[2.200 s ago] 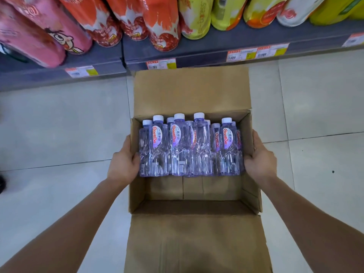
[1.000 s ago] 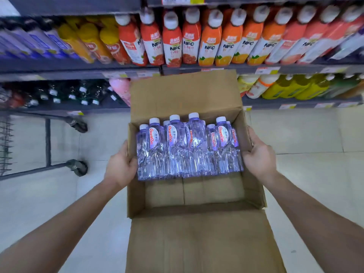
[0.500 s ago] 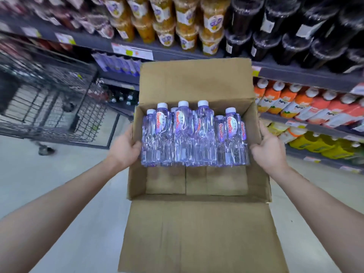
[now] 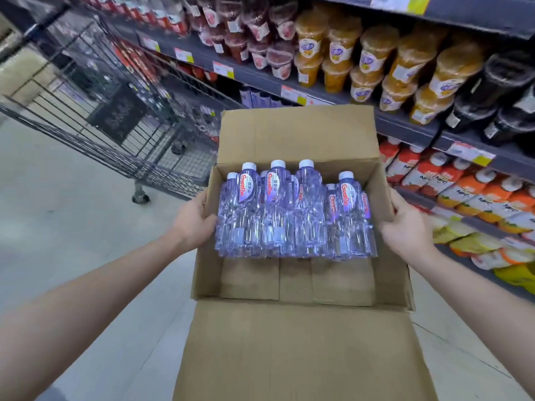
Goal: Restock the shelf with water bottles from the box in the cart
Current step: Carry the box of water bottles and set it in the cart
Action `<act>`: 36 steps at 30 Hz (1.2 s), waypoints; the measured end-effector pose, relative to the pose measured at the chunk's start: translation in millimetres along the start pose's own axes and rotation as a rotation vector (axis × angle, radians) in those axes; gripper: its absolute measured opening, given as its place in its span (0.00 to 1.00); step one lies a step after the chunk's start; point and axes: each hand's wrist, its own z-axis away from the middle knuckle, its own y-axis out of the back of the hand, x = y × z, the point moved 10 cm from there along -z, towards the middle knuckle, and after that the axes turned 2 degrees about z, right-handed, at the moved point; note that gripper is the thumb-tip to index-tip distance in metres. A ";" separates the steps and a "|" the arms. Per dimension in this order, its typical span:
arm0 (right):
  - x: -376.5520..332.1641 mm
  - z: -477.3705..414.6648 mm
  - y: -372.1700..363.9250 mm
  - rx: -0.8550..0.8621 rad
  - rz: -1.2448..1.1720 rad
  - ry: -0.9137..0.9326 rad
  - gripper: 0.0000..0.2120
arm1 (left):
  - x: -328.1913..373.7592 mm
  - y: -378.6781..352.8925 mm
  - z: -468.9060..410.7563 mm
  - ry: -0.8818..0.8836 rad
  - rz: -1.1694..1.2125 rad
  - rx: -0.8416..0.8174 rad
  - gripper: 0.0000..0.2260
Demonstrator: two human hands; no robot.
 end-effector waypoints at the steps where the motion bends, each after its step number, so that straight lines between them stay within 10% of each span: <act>1: -13.6 -1.2 -7.0 -0.007 0.031 -0.003 0.37 | -11.2 9.7 -4.8 0.007 0.000 -0.012 0.20; 36: -478.4 -201.4 -283.0 0.154 -0.021 -0.112 0.35 | -241.1 395.7 -456.6 -0.145 -0.147 -0.147 0.16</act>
